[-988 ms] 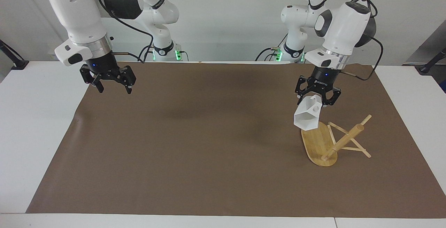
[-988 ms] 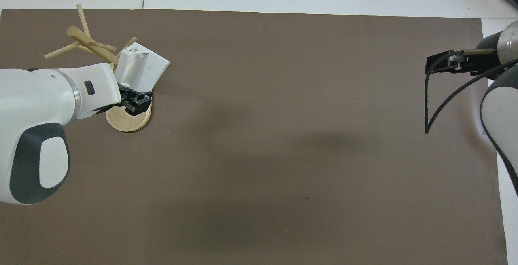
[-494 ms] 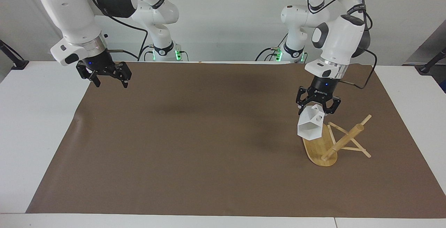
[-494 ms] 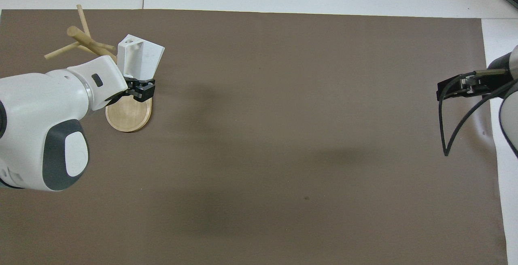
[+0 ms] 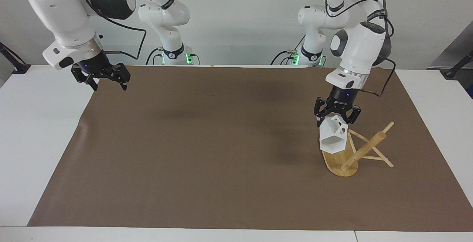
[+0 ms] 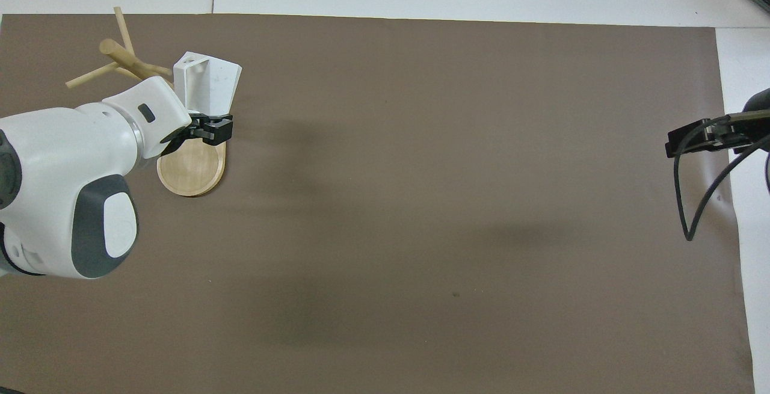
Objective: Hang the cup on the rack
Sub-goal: 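Carry the mug with the left gripper to the mug tree, then hook the mug handle onto a peg with the left gripper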
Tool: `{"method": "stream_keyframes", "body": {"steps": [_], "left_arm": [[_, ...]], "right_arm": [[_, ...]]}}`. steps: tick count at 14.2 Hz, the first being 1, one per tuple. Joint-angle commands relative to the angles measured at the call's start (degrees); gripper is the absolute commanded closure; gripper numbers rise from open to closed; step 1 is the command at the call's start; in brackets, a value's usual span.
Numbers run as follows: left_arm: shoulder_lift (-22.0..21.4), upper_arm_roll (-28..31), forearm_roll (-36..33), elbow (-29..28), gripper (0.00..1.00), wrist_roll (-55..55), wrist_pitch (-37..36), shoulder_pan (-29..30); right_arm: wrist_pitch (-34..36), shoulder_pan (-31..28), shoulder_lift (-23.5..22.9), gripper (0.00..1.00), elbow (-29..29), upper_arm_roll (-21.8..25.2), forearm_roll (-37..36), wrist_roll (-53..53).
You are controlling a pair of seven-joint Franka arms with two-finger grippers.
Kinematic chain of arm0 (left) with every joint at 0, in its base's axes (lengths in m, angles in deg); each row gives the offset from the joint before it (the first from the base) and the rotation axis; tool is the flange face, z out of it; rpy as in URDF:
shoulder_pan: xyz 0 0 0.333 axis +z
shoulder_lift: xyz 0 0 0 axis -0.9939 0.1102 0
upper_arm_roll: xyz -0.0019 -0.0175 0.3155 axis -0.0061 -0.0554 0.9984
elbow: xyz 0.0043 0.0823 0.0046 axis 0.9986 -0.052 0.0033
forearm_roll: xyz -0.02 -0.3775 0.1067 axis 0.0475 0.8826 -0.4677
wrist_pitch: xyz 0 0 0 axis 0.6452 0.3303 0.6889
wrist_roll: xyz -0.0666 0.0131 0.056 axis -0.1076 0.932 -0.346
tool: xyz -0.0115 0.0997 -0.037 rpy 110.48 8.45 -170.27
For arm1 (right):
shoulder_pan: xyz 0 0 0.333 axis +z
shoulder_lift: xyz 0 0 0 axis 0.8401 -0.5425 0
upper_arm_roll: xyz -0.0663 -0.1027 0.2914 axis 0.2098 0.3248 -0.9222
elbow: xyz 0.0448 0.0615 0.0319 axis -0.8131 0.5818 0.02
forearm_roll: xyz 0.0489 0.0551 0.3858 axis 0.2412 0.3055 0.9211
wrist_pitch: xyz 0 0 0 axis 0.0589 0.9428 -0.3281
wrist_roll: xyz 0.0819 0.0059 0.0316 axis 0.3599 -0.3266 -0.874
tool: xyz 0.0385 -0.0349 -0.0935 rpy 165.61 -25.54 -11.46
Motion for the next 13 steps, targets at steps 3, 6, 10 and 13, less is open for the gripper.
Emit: {"method": "stream_keyframes", "body": {"steps": [3,6,10,13], "left_arm": [[0.45,-0.52,-0.46,-0.92,1.00,-3.78,2.14,2.04],[1.24,-0.52,1.20,-0.83,1.00,-4.76,2.85,2.75],[2.21,-0.52,6.12,-0.31,1.00,-5.10,2.85,3.98],[3.00,-0.44,9.37,0.31,1.00,-5.20,2.85,4.94]], "right_arm": [[-0.69,0.03,1.55,0.00,2.07,0.27,0.20,-0.29],[-1.04,0.03,1.55,0.00,2.16,0.27,0.55,4.18],[-2.88,0.03,1.82,0.00,3.03,0.27,0.64,7.88],[-3.41,0.03,1.91,0.00,3.21,0.18,0.64,8.94]]}}
